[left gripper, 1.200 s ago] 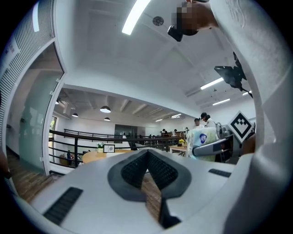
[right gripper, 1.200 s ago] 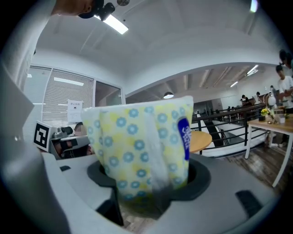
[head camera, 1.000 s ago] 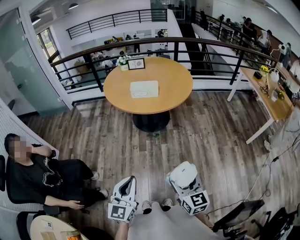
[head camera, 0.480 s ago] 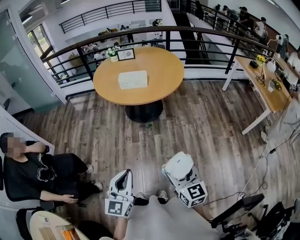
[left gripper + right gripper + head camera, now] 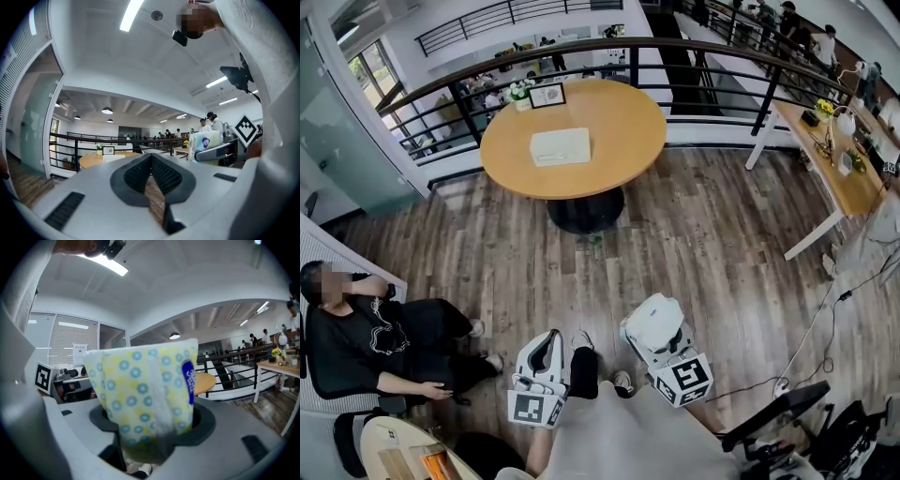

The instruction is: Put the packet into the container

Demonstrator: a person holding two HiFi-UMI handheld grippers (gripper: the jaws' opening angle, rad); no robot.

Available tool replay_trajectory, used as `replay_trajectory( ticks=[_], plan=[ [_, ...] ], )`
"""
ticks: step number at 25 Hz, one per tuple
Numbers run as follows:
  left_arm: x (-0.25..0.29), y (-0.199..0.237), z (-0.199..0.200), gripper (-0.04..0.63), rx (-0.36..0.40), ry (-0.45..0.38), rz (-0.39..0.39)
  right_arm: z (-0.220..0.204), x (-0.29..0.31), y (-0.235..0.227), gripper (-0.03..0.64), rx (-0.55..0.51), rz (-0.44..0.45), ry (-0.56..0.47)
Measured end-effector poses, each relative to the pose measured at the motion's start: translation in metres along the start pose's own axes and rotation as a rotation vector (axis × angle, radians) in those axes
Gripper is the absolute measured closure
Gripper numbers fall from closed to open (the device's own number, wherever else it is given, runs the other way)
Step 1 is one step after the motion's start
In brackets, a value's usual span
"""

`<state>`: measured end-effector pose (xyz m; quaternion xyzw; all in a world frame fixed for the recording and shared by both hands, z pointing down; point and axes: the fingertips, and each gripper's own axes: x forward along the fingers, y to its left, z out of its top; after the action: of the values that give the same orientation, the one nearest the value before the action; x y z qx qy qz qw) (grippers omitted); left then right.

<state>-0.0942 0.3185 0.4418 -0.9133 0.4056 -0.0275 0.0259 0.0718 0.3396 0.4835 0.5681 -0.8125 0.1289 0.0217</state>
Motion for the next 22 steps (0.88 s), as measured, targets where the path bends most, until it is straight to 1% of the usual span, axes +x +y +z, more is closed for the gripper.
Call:
replay_trajectory(
  ticks=[5, 13, 17, 22],
  plan=[
    [0.017, 0.006, -0.005, 0.591, -0.011, 0.002, -0.007, 0.0, 0.013, -0.009, 0.318, -0.001, -0.003, 0.011],
    [0.065, 0.038, -0.001, 0.591, -0.014, -0.028, -0.026, 0.019, 0.059, -0.031, 0.318, -0.023, -0.018, 0.004],
    [0.09, 0.069, 0.006, 0.591, -0.001, -0.047, -0.021, 0.037, 0.102, -0.036, 0.318, -0.05, -0.001, 0.001],
    [0.128, 0.112, 0.001, 0.591, -0.036, -0.032, -0.063, 0.056, 0.153, -0.046, 0.318, -0.048, -0.043, 0.025]
  ],
)
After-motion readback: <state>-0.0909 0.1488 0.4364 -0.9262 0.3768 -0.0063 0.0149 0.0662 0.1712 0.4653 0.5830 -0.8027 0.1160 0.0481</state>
